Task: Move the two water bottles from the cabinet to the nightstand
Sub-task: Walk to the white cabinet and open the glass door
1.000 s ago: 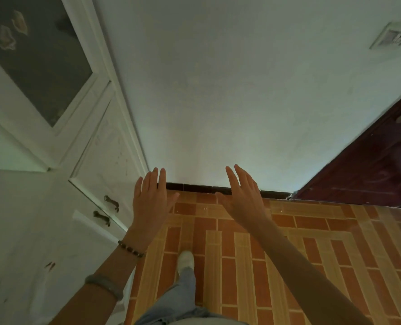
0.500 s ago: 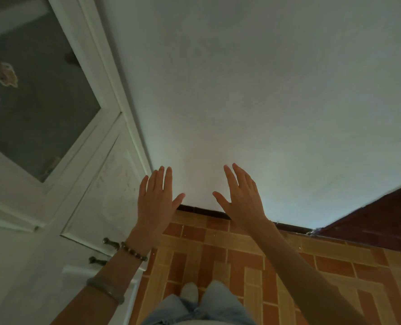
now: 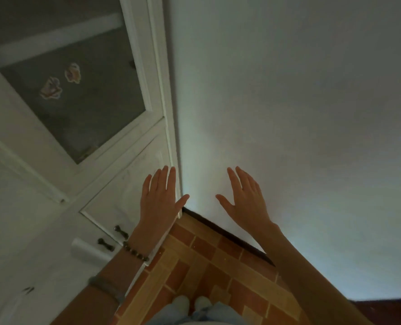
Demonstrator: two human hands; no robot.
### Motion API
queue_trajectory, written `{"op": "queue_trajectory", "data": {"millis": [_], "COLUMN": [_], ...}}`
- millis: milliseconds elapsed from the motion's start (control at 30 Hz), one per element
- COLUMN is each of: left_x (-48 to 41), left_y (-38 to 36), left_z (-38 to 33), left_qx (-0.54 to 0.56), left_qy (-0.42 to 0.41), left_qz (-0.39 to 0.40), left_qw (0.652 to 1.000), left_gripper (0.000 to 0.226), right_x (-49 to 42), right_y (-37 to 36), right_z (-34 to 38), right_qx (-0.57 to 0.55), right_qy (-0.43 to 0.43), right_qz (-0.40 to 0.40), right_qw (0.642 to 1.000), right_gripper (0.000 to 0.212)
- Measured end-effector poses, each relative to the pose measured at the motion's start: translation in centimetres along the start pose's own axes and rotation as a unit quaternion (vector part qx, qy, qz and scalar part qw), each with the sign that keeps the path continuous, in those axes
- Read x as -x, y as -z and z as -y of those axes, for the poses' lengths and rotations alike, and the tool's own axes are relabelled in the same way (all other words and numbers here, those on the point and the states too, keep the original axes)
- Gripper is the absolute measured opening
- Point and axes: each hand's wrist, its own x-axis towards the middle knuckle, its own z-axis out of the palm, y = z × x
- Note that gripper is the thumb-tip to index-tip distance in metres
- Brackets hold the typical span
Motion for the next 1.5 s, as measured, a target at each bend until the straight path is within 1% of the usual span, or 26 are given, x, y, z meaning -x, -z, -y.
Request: {"op": "queue_trajectory", "data": {"millis": [133, 300, 567, 700, 867, 1133, 1300, 1500], "left_x": [1.2, 4.1, 9.9, 11.1, 9.9, 4.4, 1.2, -1.4], "left_y": [1.9, 4.9, 9.4, 12.0, 16.4, 25.0, 30.0, 34.2], "left_z": [2.0, 4.9, 8.7, 10.5, 13.0, 15.8, 16.4, 17.1], "left_qx": [-0.050, -0.089, -0.161, -0.197, -0.234, -0.283, -0.330, -0.367], "left_qy": [0.059, 0.146, 0.271, 0.307, 0.313, 0.280, 0.249, 0.231], "left_qz": [-0.010, -0.030, -0.044, -0.068, -0.121, -0.219, -0.259, -0.298], "left_qw": [0.997, 0.985, 0.948, 0.929, 0.912, 0.891, 0.873, 0.851], "left_gripper": [0.075, 0.075, 0.074, 0.073, 0.075, 0.074, 0.073, 0.073], "right_x": [-2.2, -4.3, -4.7, -6.1, -9.2, -14.7, -17.5, -20.2], "right_y": [-0.4, -1.2, -3.0, -2.1, 1.2, 8.9, 13.5, 18.6], "right_z": [2.4, 7.7, 16.3, 20.1, 24.8, 29.8, 32.1, 34.4], "right_qx": [-0.039, -0.093, -0.110, -0.120, -0.129, -0.145, -0.155, -0.157], "right_qy": [0.072, 0.175, 0.301, 0.354, 0.389, 0.407, 0.421, 0.430], "right_qz": [0.005, 0.002, 0.029, 0.001, -0.069, -0.191, -0.251, -0.324], "right_qw": [0.997, 0.980, 0.947, 0.927, 0.910, 0.881, 0.858, 0.828], "right_gripper": [0.068, 0.070, 0.069, 0.069, 0.068, 0.070, 0.069, 0.068]}}
